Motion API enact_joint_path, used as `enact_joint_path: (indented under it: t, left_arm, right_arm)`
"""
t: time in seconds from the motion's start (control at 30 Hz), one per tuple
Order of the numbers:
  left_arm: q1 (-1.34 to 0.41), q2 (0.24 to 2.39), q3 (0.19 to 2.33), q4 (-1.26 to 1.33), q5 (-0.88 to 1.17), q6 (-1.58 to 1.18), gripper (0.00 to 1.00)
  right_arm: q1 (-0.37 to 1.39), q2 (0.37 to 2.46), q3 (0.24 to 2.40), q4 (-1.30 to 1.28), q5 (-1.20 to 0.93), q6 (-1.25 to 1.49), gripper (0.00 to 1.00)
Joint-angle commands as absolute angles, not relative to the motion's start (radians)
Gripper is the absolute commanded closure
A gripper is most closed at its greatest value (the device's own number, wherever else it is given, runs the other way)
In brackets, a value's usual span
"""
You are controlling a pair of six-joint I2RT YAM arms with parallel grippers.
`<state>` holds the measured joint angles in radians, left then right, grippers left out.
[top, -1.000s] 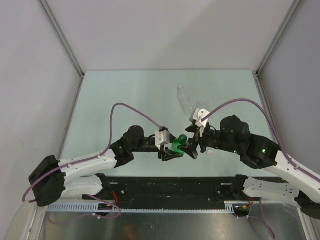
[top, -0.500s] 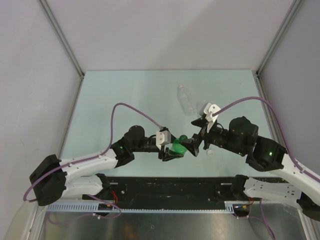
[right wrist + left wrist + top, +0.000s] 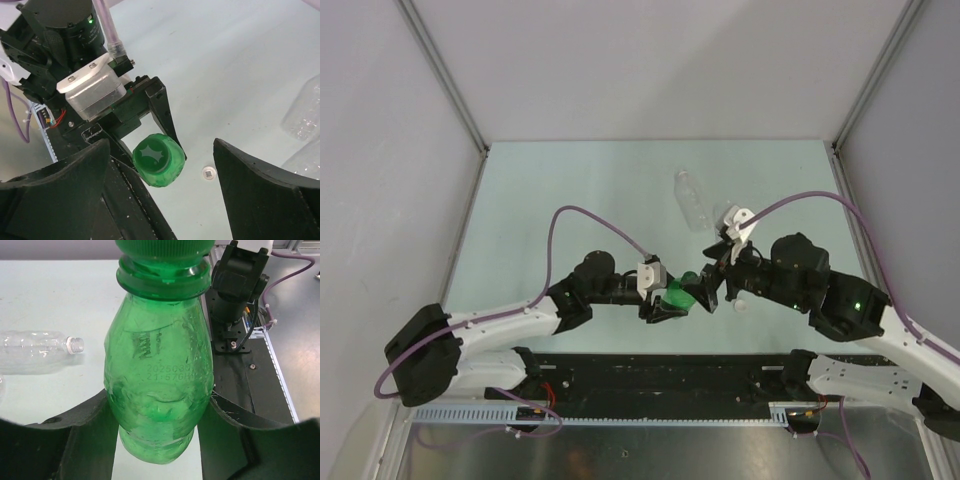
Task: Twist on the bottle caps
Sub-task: Screw the bottle cap onto the plastic bottle.
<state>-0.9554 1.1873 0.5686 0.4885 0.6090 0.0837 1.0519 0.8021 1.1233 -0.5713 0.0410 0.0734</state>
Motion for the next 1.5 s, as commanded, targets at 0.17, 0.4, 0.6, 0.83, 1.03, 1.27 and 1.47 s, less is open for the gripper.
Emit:
enact_joint_path:
  t: [0.17,0.4,0.6,0.83,1.03,1.27,1.47]
  left_arm:
    - [-0.957,1.184,0.561,0.527,0.602,0.104,1.0]
    - [-0.957,1.188,0.56,0.525,0.602,0.098,1.0]
    - [-0.956,1.197,0.56,0.525,0.596,0.094,1.0]
    - [-0.956,1.204,0.568,0.525,0.6,0.092,1.0]
    - [-0.954,1.202,0.569,0.525,0.591,0.091,1.0]
    - [-0.951,1.203,0.573,0.525,0.593,0.088,1.0]
    - [-0.951,1.199,0.574,0.525,0.593,0.087,1.0]
  right_arm:
    - [1.056,0.867,1.165,-0.602,0.047,0.067,0.23]
    - [1.056,0.864,1.167,-0.61,0.039,0.078,0.29]
    - [1.057,0.848,1.168,-0.604,-0.026,0.07,0.25]
    - [1.056,0.846,1.167,-0.583,-0.042,0.073,0.24]
    - [1.057,0.839,1.168,-0.595,-0.057,0.083,0.25]
    - [1.056,0.84,1.168,-0.598,-0.029,0.088,0.29]
    - [1.057,0.855,1.167,-0.607,-0.001,0.087,0.35]
